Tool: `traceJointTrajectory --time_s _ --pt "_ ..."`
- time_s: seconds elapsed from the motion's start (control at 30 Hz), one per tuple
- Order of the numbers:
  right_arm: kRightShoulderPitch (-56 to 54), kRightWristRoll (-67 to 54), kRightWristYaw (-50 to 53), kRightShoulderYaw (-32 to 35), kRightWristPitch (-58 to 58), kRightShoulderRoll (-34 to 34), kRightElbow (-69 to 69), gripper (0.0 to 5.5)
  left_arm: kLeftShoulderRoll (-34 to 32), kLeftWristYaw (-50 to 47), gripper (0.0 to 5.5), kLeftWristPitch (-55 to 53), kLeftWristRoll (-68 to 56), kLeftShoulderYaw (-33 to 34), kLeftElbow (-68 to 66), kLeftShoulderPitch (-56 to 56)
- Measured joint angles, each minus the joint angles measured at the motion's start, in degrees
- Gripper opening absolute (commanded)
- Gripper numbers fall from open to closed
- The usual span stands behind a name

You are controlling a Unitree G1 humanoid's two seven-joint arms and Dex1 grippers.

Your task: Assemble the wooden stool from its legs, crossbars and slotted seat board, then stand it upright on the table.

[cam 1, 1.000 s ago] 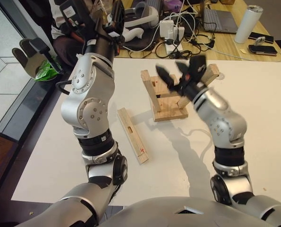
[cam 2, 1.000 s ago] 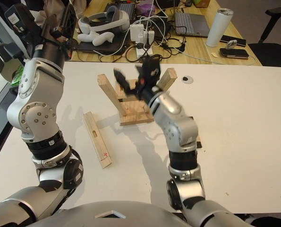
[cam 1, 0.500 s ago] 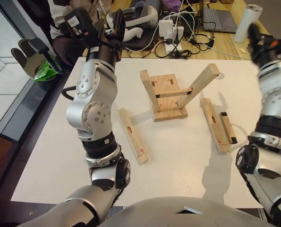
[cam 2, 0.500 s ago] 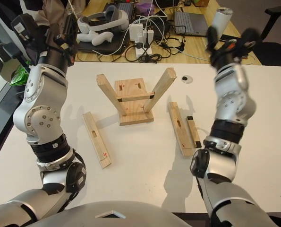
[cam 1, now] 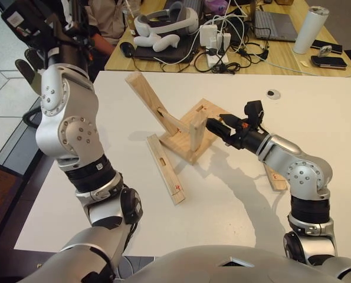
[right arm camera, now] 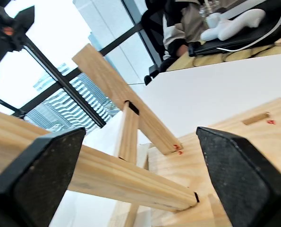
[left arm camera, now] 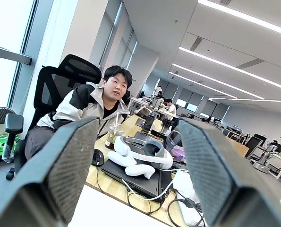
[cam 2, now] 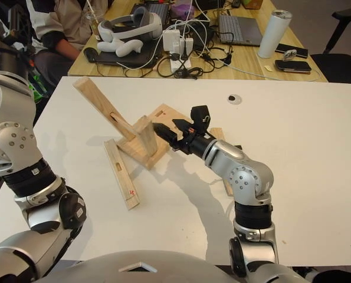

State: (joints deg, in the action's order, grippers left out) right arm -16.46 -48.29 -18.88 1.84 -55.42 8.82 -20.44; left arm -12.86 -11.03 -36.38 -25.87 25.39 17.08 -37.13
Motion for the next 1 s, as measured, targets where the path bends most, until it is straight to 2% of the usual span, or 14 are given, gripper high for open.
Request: traceJointTrajectory --time_s 0.1,0.17,0.27,0.33,0.4,0.47,0.67,0.8,1.0 --pt "-4.0 2.3 -2.5 2.1 2.8 3.9 3.7 4.40 -0.2 0.2 3.12 0.3 0.0 -0.3 -0.1 0.0" --pt "-7.1 8.4 -5.3 2.4 7.2 10.0 10.7 4.40 -2.5 3.5 3.12 -0.2 0.1 -2.1 0.3 0.2" --pt "-9.3 20.0 -12.9 -3.4 15.8 19.2 21.2 4.40 -9.5 14.0 3.12 -6.6 -6.6 -2.5 2.7 2.2" --pt "-11.3 27.4 -17.9 -8.2 22.6 21.9 29.5 4.40 -13.7 21.0 3.12 -12.6 -15.3 -1.3 6.2 4.3" --pt "-14.1 31.0 -20.5 -11.4 27.5 20.8 36.6 4.40 -14.3 22.8 3.12 -16.1 -24.2 0.8 8.8 4.1" --pt "-19.1 36.1 -22.7 -15.6 33.9 16.0 47.6 4.40 -13.8 22.4 3.12 -18.6 -36.8 1.9 11.4 1.2" --pt "-27.8 42.3 -27.9 -19.2 45.0 7.2 66.6 4.40 -14.8 20.8 3.12 -19.6 -52.9 -2.8 16.1 1.0" --pt "-31.1 45.8 -29.5 -19.2 47.0 6.0 76.4 4.40 -16.1 18.8 3.12 -19.3 -55.5 -8.0 18.1 3.5" --pt "-32.7 47.6 -31.7 -18.3 47.6 5.6 80.7 4.40 -14.4 15.3 3.12 -17.7 -42.3 -20.4 18.3 4.5"
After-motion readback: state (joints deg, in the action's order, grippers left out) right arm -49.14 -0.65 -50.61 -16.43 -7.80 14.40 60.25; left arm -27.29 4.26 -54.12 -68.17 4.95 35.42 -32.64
